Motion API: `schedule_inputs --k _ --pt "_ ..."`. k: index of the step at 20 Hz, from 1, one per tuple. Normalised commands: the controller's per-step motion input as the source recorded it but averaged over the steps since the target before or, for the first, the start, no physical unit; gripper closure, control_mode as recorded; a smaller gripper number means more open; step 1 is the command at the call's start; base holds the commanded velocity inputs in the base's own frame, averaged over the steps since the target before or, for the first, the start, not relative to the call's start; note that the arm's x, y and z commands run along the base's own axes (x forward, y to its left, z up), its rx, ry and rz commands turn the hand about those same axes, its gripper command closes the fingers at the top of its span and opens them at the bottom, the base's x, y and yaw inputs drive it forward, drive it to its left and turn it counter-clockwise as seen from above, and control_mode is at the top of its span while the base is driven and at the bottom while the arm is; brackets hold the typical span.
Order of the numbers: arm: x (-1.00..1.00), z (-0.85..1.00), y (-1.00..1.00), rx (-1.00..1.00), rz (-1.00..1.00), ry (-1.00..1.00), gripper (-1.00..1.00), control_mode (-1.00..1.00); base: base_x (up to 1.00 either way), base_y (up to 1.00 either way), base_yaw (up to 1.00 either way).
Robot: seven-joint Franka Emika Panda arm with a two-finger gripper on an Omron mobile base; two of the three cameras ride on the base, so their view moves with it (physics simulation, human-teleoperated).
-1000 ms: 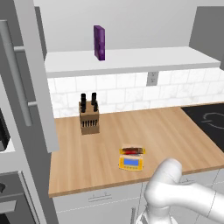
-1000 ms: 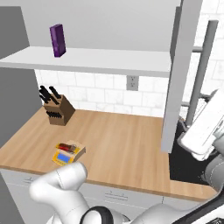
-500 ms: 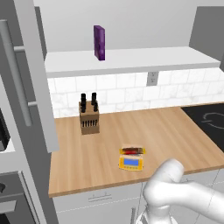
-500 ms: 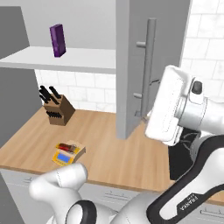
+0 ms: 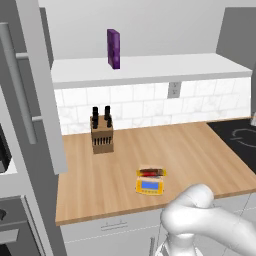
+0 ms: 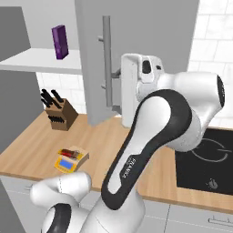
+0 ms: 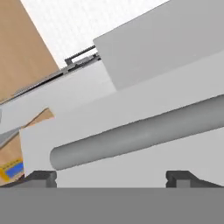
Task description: Pick the bar and place it on the digital scale for weighing, and close the cabinet.
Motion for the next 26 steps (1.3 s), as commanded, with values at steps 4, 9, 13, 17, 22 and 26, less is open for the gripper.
schedule_inputs --k 4,9,13,17,22,26 --pt "0.62 0.00 1.00 -0.23 -0.33 -0.12 -1.00 -1.00 0.00 0.00 0.00" --pt "0.85 0.00 1.00 -0.17 -0.23 -0.16 -1.00 -1.00 0.00 0.00 0.00" --pt "0.94 -0.08 0.89 -0.04 -0.04 -0.19 -1.00 -1.00 0.00 0.00 0.00" --pt "0.85 -0.02 0.29 0.06 0.01 -0.12 -1.00 -1.00 0.00 0.00 0.00" --pt "0.76 0.00 0.00 0.01 0.04 -0.06 -1.00 -1.00 0.00 0.00 0.00" --pt "0.77 0.00 0.00 0.00 0.02 -0.11 -1.00 -1.00 0.00 0.00 0.00"
